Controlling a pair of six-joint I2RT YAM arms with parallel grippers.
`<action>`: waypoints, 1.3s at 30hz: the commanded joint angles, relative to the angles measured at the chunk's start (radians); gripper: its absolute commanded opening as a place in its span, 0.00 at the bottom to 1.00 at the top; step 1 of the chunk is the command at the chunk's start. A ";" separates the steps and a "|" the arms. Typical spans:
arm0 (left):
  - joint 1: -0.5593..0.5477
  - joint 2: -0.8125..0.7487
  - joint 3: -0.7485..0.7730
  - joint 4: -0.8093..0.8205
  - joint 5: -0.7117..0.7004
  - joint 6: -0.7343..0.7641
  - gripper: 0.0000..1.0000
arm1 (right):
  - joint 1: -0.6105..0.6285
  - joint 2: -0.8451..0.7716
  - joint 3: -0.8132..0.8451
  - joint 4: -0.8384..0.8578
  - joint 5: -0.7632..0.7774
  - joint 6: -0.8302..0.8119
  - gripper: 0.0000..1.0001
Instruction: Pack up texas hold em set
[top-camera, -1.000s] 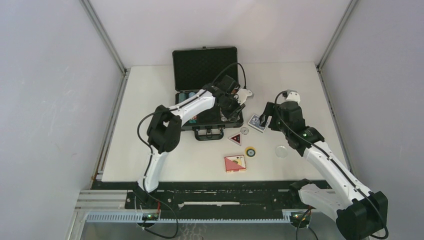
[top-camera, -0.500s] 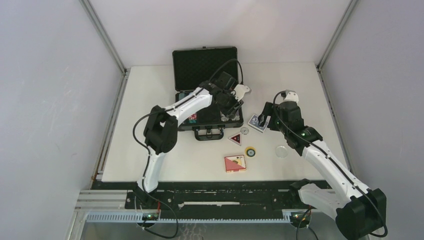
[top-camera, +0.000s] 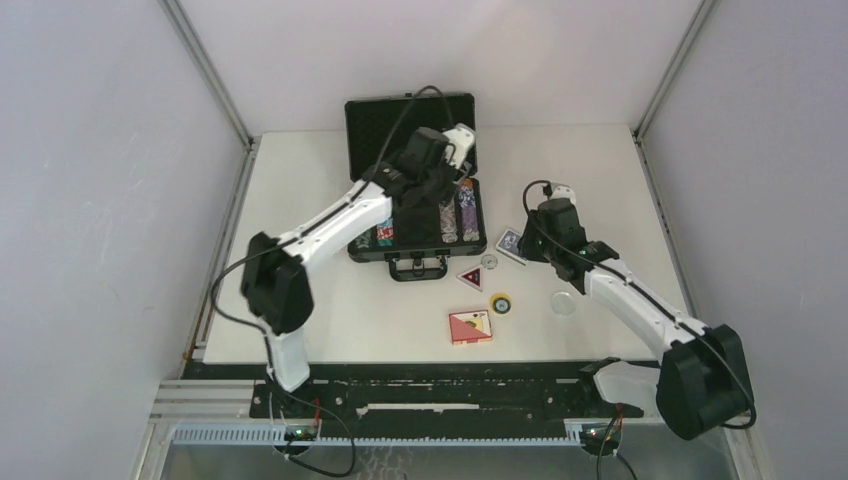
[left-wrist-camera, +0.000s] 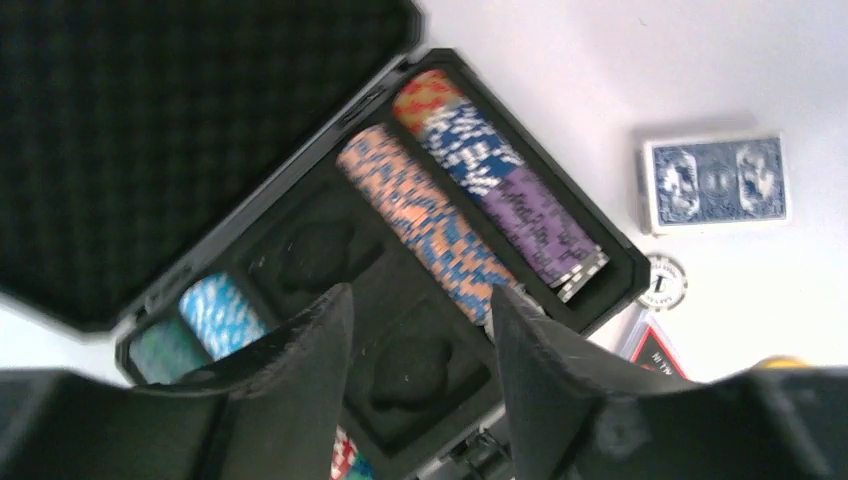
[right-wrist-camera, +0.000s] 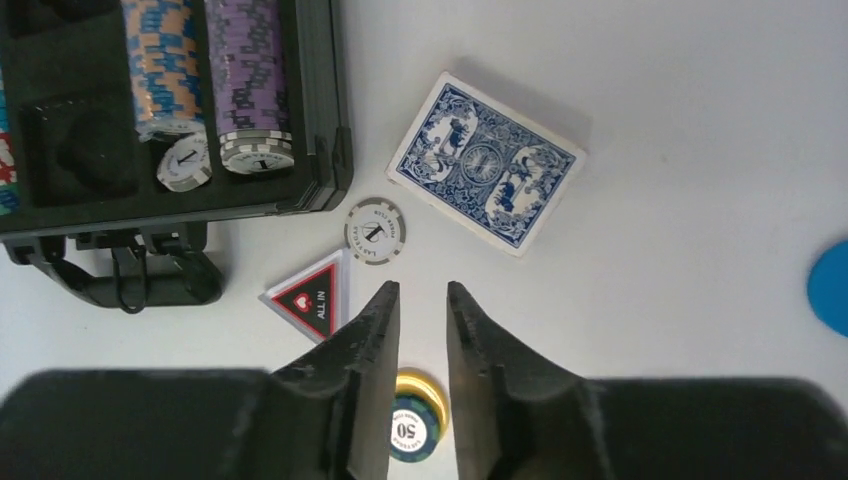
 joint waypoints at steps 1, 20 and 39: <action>0.072 -0.231 -0.250 0.306 -0.208 -0.294 0.76 | 0.030 0.083 0.019 0.101 -0.014 0.008 0.25; 0.189 -0.574 -0.794 0.666 -0.247 -0.446 1.00 | 0.108 0.480 0.181 0.215 -0.071 0.026 0.17; 0.188 -0.555 -0.802 0.681 -0.211 -0.432 1.00 | 0.171 0.608 0.246 0.144 -0.021 -0.045 0.55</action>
